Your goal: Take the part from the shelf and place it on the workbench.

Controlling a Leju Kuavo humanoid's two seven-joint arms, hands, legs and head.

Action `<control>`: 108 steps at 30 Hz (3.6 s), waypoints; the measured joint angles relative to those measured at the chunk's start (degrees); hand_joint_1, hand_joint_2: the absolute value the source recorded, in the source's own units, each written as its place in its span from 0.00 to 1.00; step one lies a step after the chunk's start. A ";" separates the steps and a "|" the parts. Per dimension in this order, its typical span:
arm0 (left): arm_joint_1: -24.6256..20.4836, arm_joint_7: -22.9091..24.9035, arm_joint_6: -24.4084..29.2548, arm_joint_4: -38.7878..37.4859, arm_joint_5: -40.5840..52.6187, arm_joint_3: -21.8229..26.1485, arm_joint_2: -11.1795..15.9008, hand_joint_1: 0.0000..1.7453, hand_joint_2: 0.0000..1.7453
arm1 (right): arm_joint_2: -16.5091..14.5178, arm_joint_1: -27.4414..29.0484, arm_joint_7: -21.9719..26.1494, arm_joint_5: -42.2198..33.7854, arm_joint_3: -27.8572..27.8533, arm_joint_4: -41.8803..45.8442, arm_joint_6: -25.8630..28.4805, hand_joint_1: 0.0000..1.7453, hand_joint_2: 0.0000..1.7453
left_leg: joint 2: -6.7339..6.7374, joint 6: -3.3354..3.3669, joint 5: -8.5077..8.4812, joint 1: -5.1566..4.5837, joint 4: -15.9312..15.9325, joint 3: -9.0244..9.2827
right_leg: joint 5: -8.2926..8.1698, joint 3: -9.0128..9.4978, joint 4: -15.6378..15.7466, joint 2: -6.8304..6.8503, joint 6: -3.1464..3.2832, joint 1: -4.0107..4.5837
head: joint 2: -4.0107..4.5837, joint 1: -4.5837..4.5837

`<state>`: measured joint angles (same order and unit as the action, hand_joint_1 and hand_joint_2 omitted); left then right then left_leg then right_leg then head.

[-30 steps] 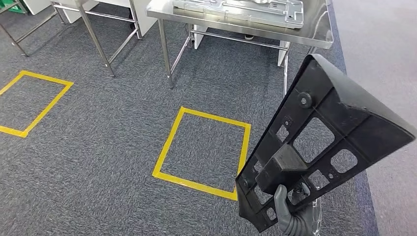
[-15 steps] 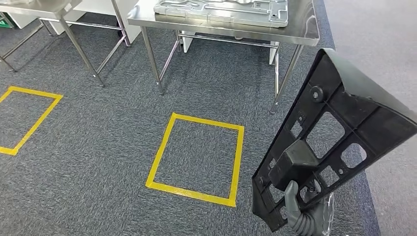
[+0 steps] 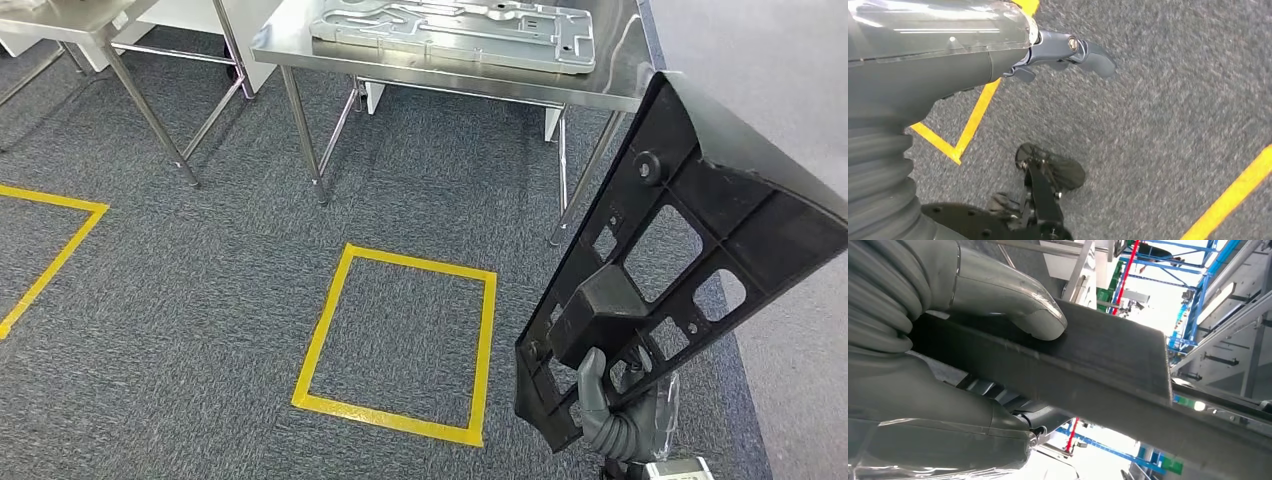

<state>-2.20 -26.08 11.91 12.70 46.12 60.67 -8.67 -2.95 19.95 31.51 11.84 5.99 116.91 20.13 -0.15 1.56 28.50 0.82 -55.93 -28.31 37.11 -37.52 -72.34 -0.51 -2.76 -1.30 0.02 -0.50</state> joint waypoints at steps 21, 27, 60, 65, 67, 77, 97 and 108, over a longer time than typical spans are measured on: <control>-0.03 1.14 -0.59 -0.02 0.14 0.02 0.12 0.00 1.00 | -1.49 -3.27 -2.47 4.74 -1.08 -1.05 1.52 1.00 1.00 | 0.08 -0.97 -3.34 -0.70 -5.14 -9.10 | -3.91 11.47 14.11 -0.73 3.29 1.28 | 0.00 -0.13; -0.33 1.54 -0.22 -0.02 -0.50 0.13 0.02 0.00 1.00 | -1.68 -4.75 -3.37 6.04 -1.20 -1.49 1.49 1.00 1.00 | -0.14 0.63 -2.21 -0.24 -1.52 -4.09 | -5.05 6.93 4.87 -0.21 1.23 1.00 | 0.00 -0.09; -0.39 1.71 0.75 -0.06 -1.71 1.92 -0.86 0.00 1.00 | -1.45 -11.04 -5.29 6.77 -1.85 -6.71 0.42 1.00 1.00 | -0.30 0.90 0.38 -0.08 -2.95 -2.50 | 0.04 0.74 -1.84 0.12 0.31 0.68 | 0.00 -0.01; -0.08 1.71 0.80 -0.13 -1.71 2.02 -1.01 0.00 1.00 | -1.44 -10.98 -5.30 6.74 -1.94 -7.05 0.42 1.00 1.00 | -0.53 0.70 3.68 -0.56 -2.07 2.04 | -8.97 -1.05 8.99 0.12 2.52 1.53 | -0.01 -0.07; -0.20 1.69 0.85 -0.23 -1.70 2.05 -1.18 0.00 1.00 | -1.44 -10.97 -5.31 6.73 -2.01 -7.07 0.42 1.00 1.00 | -0.63 0.18 4.65 -0.60 -1.64 3.57 | -13.13 -0.24 12.36 0.04 3.46 2.15 | -0.01 -0.12; -0.69 1.58 0.37 -0.26 -0.90 2.14 -1.02 0.00 1.00 | -1.51 -11.29 -6.10 8.48 -2.16 -5.56 0.47 1.00 1.00 | -0.28 -2.27 10.82 -0.16 -16.73 -9.06 | -7.78 9.06 15.28 -0.49 4.56 1.28 | 0.00 -0.17; -0.44 2.63 0.51 -0.28 -0.89 2.60 -1.27 0.00 1.00 | -0.08 -17.99 -7.19 14.37 -3.77 -1.39 0.40 1.00 1.00 | -0.59 -1.12 4.07 -0.10 -1.31 3.97 | -13.27 -1.48 11.48 0.60 1.27 0.47 | -0.01 -0.11; -1.05 2.23 0.37 -0.28 -1.48 3.03 -1.45 0.00 1.00 | 0.83 -21.13 -7.42 14.27 -3.80 -3.01 0.48 1.00 1.00 | -0.27 -2.60 9.48 -0.10 -16.60 -9.79 | -9.28 6.59 13.95 0.06 4.58 1.25 | 0.00 -0.24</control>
<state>-3.26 -23.85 12.27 12.41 44.64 63.70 -10.12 -2.13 -1.18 24.09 26.10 2.20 113.90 20.61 -0.42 -1.04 37.99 0.72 -72.54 -38.10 27.84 -30.94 -58.40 -0.45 1.81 -0.05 0.02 -0.74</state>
